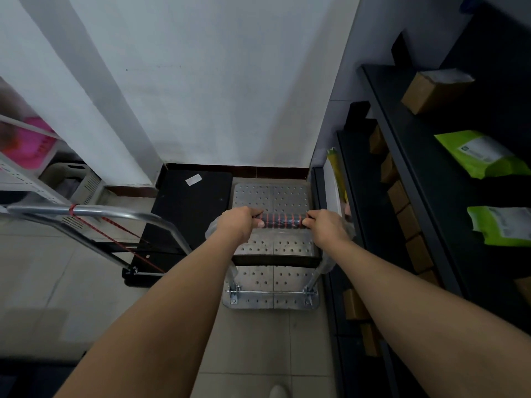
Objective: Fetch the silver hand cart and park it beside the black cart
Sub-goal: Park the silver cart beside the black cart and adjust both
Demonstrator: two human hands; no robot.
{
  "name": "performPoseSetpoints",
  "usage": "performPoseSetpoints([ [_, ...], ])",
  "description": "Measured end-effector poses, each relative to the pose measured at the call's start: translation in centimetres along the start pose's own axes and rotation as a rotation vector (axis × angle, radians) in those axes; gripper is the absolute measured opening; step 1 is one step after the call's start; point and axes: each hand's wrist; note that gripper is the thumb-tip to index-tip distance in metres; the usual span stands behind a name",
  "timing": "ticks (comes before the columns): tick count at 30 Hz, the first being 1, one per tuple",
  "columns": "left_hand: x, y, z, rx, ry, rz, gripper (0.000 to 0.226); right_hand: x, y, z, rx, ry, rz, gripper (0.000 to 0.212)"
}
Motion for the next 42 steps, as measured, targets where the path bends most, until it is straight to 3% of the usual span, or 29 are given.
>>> performPoseSetpoints([
  [8, -0.9, 0.5, 0.6, 0.03, 0.01, -0.093, 0.045, -0.6, 1.8, 0.4, -0.042, -0.011, -0.148, 0.021],
  [11, -1.1, 0.9, 0.0, 0.058, 0.016, -0.096, 0.047, -0.2, 3.3, -0.6, -0.098, -0.048, -0.126, 0.034],
  [15, -2.2, 2.7, -0.9, 0.121, -0.145, -0.135, 0.051, 0.2, 6.2, -2.2, -0.182, -0.028, -0.004, 0.045],
  [20, -5.5, 6.3, -3.6, 0.137, -0.261, -0.103, 0.046, 1.4, 9.0, -4.3, -0.225, -0.039, -0.01, 0.027],
  [25, -7.6, 11.9, -6.4, 0.1, -0.245, -0.002, 0.045, 3.4, 12.2, -6.2, -0.222, -0.066, 0.007, 0.019],
  [31, -8.8, 15.1, -7.9, 0.173, -0.247, -0.012, 0.044, 5.5, 16.0, -7.9, -0.204, -0.084, 0.049, 0.035],
  [35, -8.8, 14.6, -7.2, 0.271, -0.215, -0.016, 0.044, 6.1, 16.4, -8.4, -0.178, -0.102, 0.089, 0.038],
  [42, -7.7, 10.3, -4.5, 0.356, -0.105, -0.016, 0.046, 4.7, 13.6, -7.2, -0.055, -0.135, 0.107, 0.017],
])
Point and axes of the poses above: each hand's wrist, its own z-axis towards the middle knuckle, its own x-axis out of the palm, y = z × x, and after that the axes turned 12 degrees about x, right-handed
